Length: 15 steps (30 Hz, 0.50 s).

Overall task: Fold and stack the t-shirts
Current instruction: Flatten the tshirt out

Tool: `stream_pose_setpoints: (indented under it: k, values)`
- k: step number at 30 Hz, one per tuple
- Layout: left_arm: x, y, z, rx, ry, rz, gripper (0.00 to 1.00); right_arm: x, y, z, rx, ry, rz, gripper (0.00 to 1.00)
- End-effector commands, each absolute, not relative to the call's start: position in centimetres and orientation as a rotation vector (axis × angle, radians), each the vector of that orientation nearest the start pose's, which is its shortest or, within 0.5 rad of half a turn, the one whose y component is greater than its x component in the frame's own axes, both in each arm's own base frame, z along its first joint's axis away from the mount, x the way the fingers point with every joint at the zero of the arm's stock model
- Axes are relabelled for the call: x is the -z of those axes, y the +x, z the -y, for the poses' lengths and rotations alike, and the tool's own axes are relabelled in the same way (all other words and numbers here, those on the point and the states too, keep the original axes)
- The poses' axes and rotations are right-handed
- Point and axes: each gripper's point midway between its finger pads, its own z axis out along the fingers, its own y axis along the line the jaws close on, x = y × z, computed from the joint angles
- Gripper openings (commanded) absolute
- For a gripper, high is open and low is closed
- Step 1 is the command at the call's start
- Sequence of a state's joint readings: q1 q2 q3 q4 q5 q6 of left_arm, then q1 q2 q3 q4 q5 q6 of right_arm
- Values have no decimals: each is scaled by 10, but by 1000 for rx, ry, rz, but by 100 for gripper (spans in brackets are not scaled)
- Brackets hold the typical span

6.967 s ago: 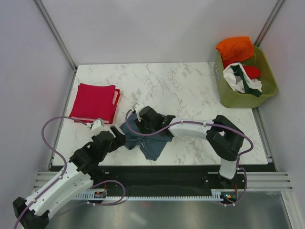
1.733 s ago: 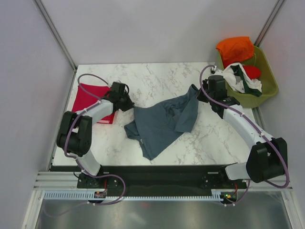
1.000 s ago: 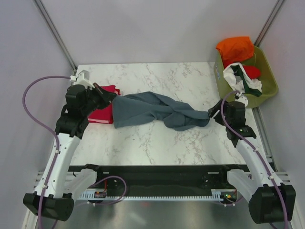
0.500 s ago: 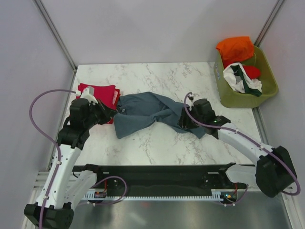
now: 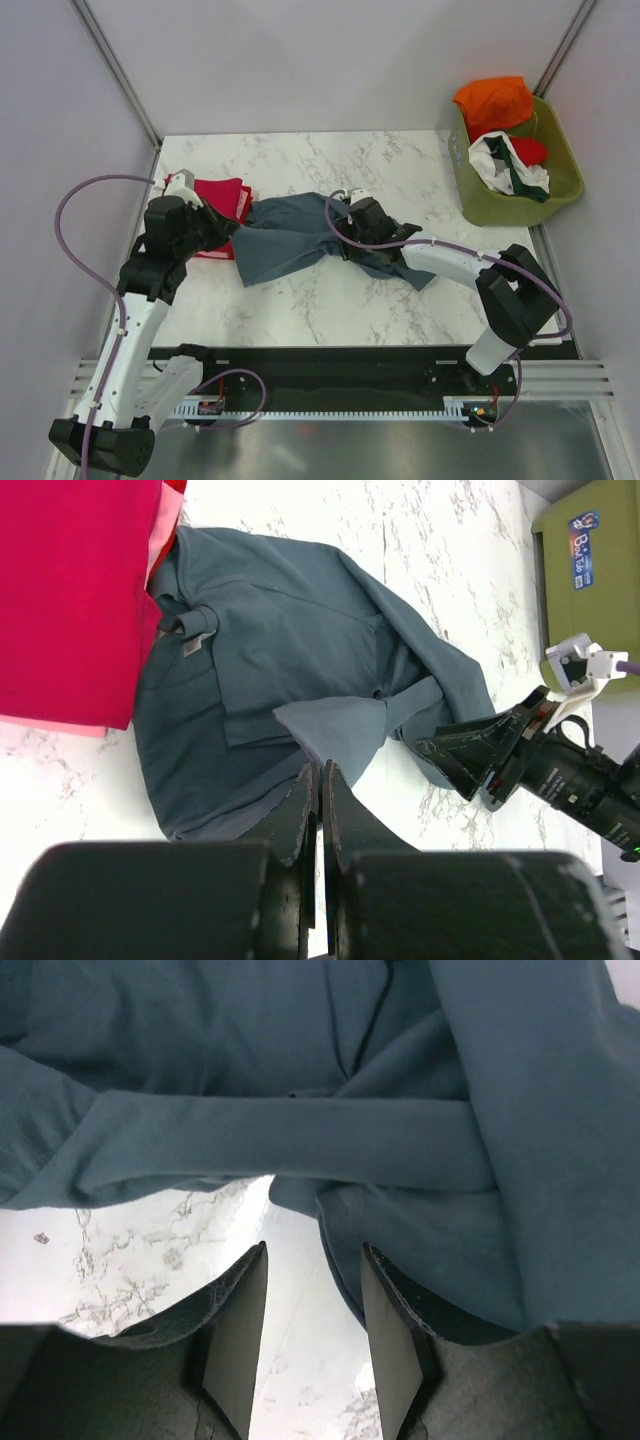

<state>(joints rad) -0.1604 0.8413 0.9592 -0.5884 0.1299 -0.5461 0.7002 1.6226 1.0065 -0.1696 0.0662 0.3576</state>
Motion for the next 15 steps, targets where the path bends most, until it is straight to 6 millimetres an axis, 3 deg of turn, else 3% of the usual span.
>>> stream_pose_setpoints:
  k: [1, 9, 15]
  values:
    - [-274, 282, 81, 502, -270, -2015, 2, -93, 338, -287, -396, -392, -2294, 50]
    - [-271, 288, 75, 443, -276, -2041, 2, -67, 339, -293, -353, -420, -2342, 48]
    - [-270, 289, 74, 437, -282, -2042, 2, -49, 340, -283, -266, -412, -2370, 45]
